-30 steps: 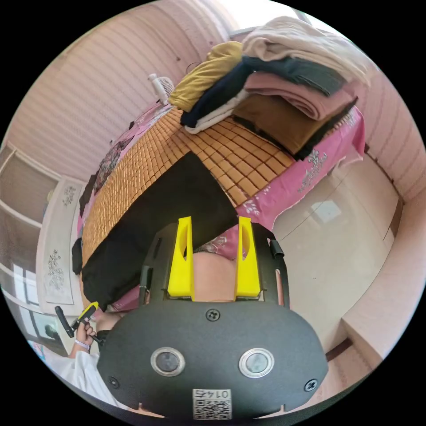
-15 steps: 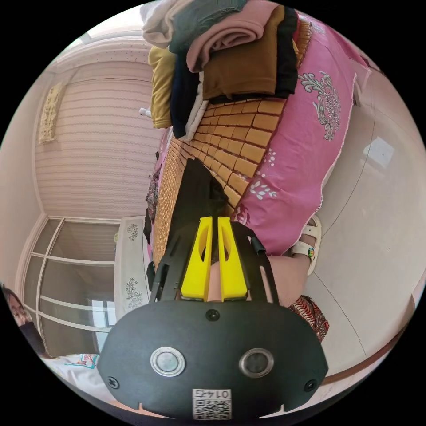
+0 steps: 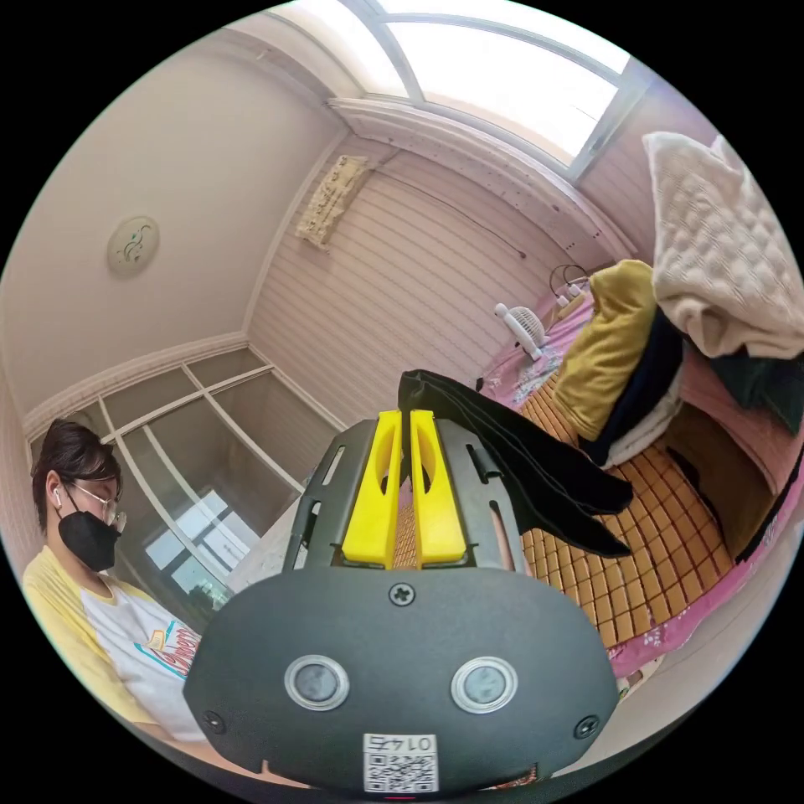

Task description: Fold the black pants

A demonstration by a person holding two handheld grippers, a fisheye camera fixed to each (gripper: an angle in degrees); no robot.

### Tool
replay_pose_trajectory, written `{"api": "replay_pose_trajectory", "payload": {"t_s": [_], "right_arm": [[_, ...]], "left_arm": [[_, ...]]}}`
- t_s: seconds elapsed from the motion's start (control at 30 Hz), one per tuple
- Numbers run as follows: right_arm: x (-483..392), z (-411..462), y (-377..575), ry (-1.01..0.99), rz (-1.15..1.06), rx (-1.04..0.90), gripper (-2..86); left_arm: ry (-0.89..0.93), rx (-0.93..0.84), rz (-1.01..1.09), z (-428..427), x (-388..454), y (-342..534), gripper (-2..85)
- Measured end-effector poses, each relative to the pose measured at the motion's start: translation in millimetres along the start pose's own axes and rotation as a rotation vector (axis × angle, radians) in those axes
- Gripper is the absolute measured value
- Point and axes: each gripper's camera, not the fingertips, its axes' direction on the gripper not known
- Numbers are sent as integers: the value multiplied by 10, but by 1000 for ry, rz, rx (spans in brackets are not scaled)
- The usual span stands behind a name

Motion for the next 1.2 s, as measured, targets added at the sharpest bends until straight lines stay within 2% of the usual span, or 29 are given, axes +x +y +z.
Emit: {"api": "replay_pose_trajectory", "payload": {"t_s": [0.13,0.23,0.3,0.33,0.4,0.5,0.57,0.63,0.83,1.03,1.2], "right_arm": [[-747,760,74,-123,-163,-170,13],[-1365,1806,584,-266,-280,-454,14],[-1792,2687,1419,-354,-369,-730,23],[-1855,2882,1678,-356,-373,-783,28],[-1877,3592,2802,-326,-317,-1024,45],[-1670,4058,3938,-302,-180,-1298,66],[-1616,4098,4257,-282,-162,-1316,79],[-1583,4145,4429,-238,-180,-1329,79],[-1525,4594,4700,-48,-275,-1324,77],[-1737,5454,5357,114,-505,-1342,104],[-1820,6159,6156,247,-671,-1384,117]], "left_arm": [[157,22,61,-114,249,-110,-7],[221,105,88,-527,146,115,-7],[180,167,91,-846,-62,363,-7],[137,202,64,-1057,-266,554,-7],[107,245,-49,-1348,-663,854,-6],[87,345,-233,-1851,-1292,1401,-5],[0,390,-318,-2175,-1604,1737,-4],[-11,425,-365,-2310,-1776,1892,-3],[103,523,-390,-2174,-1985,1830,33],[91,432,-344,-1722,-1934,1510,101],[93,326,-293,-1452,-1903,1371,82]]}}
